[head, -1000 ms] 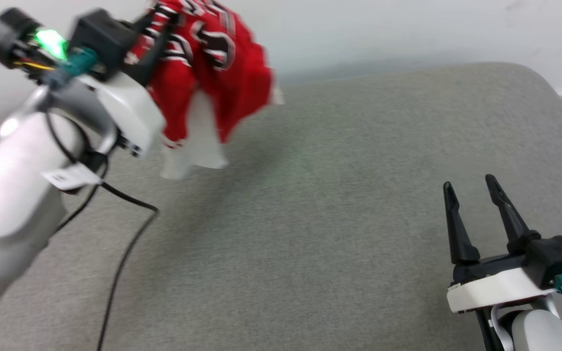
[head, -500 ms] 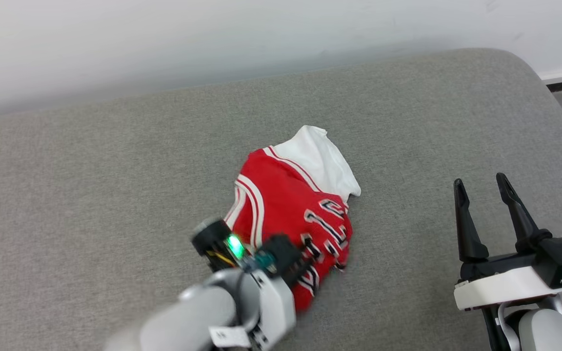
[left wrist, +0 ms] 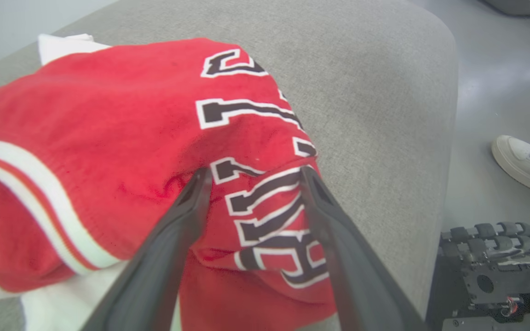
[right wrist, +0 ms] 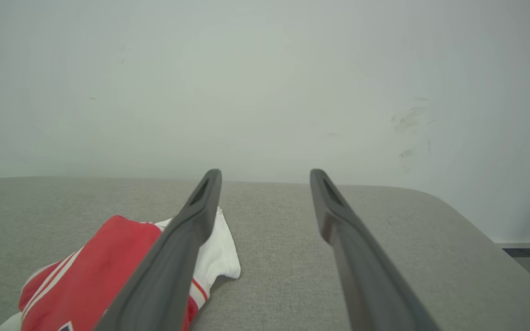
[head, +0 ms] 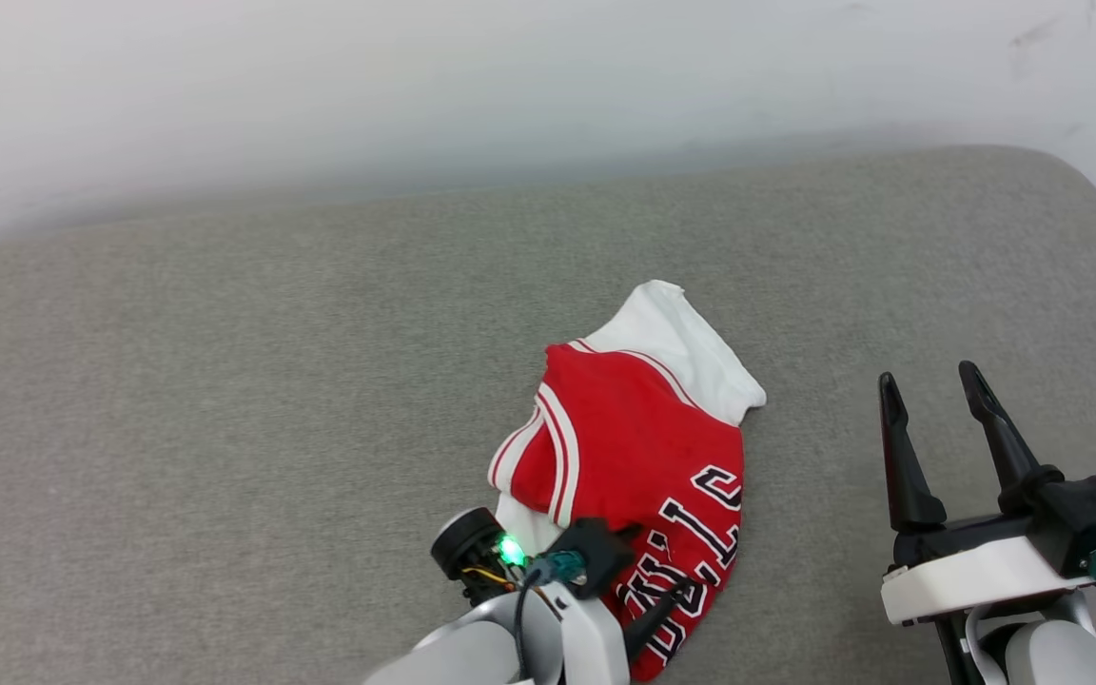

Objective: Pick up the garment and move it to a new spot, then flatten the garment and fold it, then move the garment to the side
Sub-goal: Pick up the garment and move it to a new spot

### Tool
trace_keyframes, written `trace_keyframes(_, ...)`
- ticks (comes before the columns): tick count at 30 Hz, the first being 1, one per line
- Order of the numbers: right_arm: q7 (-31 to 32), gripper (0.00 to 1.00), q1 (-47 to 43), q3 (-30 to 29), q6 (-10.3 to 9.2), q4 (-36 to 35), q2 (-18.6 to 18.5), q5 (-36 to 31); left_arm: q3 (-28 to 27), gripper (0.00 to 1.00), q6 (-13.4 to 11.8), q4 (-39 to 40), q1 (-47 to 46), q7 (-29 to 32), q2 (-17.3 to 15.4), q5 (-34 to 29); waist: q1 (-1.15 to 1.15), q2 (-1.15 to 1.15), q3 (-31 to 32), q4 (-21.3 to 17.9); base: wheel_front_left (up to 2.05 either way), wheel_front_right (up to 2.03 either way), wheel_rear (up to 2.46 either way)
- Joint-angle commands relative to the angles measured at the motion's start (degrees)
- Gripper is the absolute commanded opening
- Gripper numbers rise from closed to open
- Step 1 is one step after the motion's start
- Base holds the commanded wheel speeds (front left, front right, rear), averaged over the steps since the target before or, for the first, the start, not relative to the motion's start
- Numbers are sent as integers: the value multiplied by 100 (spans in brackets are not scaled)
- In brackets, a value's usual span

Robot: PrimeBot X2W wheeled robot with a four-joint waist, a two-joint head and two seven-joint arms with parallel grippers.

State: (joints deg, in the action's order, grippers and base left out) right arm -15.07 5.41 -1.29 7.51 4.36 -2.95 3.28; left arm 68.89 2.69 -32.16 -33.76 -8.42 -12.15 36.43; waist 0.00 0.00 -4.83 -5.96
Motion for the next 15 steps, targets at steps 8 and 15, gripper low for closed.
trace_keyframes(8,-16,100,-212,-55,-4,7,13,-92,-467,100,-194,328,282,-400,-581,308,0,0,305,525,0,0,0)
trace_keyframes(15,-16,100,-341,-9,-4,-65,12,-65,-1246,100,-729,962,611,-614,-1319,629,0,0,482,792,0,0,0)
